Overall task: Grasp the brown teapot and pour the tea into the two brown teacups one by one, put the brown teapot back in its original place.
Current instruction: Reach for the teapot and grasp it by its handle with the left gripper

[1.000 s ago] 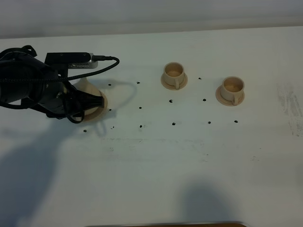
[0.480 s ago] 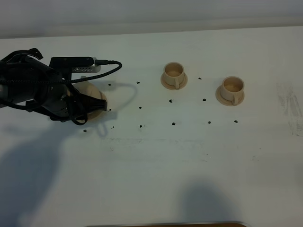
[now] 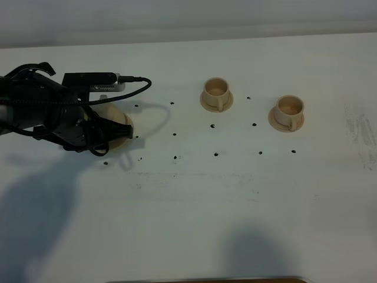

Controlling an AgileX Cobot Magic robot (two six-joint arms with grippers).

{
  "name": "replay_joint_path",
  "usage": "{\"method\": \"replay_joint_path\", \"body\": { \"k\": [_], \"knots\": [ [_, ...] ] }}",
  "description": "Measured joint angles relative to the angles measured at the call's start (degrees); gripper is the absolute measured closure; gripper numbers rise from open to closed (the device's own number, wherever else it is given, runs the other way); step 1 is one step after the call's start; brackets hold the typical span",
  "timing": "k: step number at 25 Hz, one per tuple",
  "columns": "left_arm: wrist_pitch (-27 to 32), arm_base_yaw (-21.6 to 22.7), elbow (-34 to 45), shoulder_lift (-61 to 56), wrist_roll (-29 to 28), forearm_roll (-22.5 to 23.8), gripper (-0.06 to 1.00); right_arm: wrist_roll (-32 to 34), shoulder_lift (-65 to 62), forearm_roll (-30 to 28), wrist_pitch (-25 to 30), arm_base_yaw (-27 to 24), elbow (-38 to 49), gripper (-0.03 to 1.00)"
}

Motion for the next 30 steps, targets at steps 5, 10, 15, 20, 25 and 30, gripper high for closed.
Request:
{"method": "replay_joint_path", "body": {
  "k": [5,10,15,20,25,30],
  "knots": [
    [-0.2,0.1,0.0,0.0,0.0,0.1,0.56,0.0,0.0,0.0,0.0,0.0,0.0,0.73],
    [-1.5,0.1,0.0,0.0,0.0,0.1,0.56,0.0,0.0,0.0,0.0,0.0,0.0,0.73],
    [-1.8,0.1,0.0,0.0,0.0,0.1,0.56,0.0,0.0,0.0,0.0,0.0,0.0,0.73],
    [-2.0,0.1,0.0,0.0,0.0,0.1,0.56,0.0,0.0,0.0,0.0,0.0,0.0,0.73],
    [-2.1,0.1,0.0,0.0,0.0,0.1,0.63,0.0,0.0,0.0,0.0,0.0,0.0,0.73],
    [-1.8,0.1,0.0,0.0,1.0,0.1,0.78,0.0,0.0,0.0,0.0,0.0,0.0,0.73]
  ]
}}
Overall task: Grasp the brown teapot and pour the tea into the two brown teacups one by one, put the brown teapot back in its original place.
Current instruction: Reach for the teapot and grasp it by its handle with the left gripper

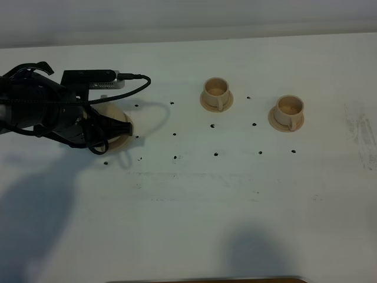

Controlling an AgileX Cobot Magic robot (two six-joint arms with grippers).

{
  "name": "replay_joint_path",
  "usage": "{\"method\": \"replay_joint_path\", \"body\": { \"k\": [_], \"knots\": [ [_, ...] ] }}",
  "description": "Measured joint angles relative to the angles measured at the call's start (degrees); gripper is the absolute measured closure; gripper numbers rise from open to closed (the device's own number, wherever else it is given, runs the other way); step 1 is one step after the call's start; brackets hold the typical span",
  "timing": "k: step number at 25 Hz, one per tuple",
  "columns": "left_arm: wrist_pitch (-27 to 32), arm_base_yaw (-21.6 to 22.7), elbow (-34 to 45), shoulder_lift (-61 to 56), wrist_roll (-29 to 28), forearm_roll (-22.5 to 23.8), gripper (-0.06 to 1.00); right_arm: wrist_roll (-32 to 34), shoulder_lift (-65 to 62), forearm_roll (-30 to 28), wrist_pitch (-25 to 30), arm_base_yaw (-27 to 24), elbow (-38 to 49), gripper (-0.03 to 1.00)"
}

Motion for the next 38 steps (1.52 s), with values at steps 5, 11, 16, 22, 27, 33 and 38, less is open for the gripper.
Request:
{"method": "replay_joint_path", "body": {
  "k": [5,11,16,22,27,33,38],
  "knots": [
    [0.0,0.0,0.0,0.0,0.5,0.0,0.78,0.0,0.0,0.0,0.0,0.0,0.0,0.73],
    [0.1,0.0,0.0,0.0,0.6,0.0,0.78,0.0,0.0,0.0,0.0,0.0,0.0,0.73],
    [0.1,0.0,0.0,0.0,1.0,0.0,0.78,0.0,0.0,0.0,0.0,0.0,0.0,0.73],
    [0.2,0.0,0.0,0.0,2.4,0.0,0.78,0.0,0.0,0.0,0.0,0.0,0.0,0.73],
    [1.1,0.0,-1.2,0.0,3.5,0.0,0.78,0.0,0.0,0.0,0.0,0.0,0.0,0.73],
    [1.9,0.0,-3.3,0.0,5.1,0.0,0.78,0.0,0.0,0.0,0.0,0.0,0.0,0.73],
    [2.2,0.0,-3.3,0.0,6.6,0.0,0.78,0.0,0.0,0.0,0.0,0.0,0.0,0.73]
  ]
}}
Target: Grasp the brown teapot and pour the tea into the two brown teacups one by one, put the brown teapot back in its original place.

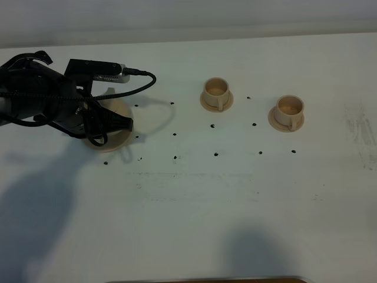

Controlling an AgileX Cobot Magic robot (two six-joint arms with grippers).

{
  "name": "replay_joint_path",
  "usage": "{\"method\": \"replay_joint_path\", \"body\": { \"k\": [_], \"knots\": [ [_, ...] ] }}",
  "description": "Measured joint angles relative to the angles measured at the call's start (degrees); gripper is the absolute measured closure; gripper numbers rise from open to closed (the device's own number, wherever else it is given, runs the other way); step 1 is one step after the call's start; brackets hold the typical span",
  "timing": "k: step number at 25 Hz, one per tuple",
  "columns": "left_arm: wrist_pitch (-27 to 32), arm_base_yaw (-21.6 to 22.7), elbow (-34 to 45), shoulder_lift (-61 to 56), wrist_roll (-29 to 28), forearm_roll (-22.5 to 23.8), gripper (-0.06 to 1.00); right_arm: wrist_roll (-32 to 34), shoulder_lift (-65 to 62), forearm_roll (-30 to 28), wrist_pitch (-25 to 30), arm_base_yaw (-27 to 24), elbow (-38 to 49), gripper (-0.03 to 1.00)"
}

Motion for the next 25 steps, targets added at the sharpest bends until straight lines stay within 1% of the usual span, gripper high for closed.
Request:
{"method": "replay_joint_path", "body": {
  "k": [6,15,22,25],
  "knots": [
    [0.8,-0.3,-1.7,-0.7,4.0,-0.1,0.78,0.0,0.0,0.0,0.0,0.0,0.0,0.73],
    [4.8,-1.8,-7.9,-2.4,11.2,-0.1,0.78,0.0,0.0,0.0,0.0,0.0,0.1,0.73],
    [5.9,-1.9,-11.4,-2.4,17.2,-0.2,0.78,0.0,0.0,0.0,0.0,0.0,0.1,0.73],
    [6.4,-1.9,-13.4,-2.1,20.3,-1.0,0.78,0.0,0.0,0.0,0.0,0.0,0.1,0.73]
  ]
}}
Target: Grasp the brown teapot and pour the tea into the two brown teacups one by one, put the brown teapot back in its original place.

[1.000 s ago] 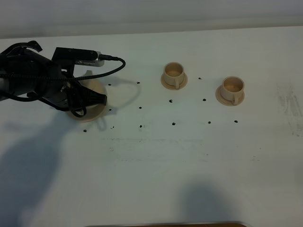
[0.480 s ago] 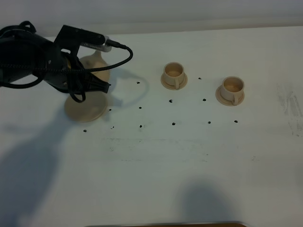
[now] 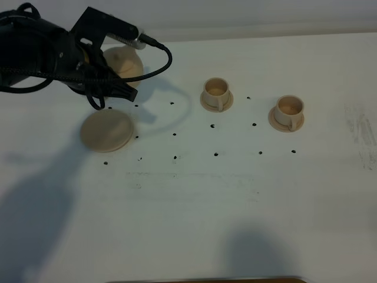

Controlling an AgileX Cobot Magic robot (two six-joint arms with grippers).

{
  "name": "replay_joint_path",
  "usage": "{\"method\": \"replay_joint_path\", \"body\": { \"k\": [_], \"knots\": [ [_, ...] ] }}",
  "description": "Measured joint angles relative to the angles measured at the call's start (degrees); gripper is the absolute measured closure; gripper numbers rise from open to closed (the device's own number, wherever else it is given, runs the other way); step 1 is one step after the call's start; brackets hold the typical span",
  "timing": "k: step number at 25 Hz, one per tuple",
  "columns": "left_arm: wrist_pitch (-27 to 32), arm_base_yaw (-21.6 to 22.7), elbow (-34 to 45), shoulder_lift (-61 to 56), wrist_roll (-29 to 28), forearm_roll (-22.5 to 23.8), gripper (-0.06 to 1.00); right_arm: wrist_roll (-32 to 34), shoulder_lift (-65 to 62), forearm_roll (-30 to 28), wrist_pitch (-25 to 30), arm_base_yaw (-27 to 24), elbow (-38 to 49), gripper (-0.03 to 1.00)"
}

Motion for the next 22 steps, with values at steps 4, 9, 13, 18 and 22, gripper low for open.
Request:
{"method": "replay_joint_path", "body": {
  "k": [4,9,13,18,22],
  "knots": [
    [1.0,-0.4,-3.1,2.2,4.0,-1.7,0.78,0.0,0.0,0.0,0.0,0.0,0.0,0.73],
    [3.0,-1.4,-7.5,6.3,10.0,-5.8,0.78,0.0,0.0,0.0,0.0,0.0,0.0,0.73],
    [4.9,-2.6,-12.4,9.5,14.2,-7.7,0.78,0.0,0.0,0.0,0.0,0.0,0.0,0.73],
    [9.1,-3.9,-20.0,14.0,17.2,-8.1,0.78,0.0,0.0,0.0,0.0,0.0,0.0,0.73],
    [11.5,-4.1,-23.1,15.7,21.6,-9.8,0.78,0.0,0.0,0.0,0.0,0.0,0.0,0.73]
  ]
}}
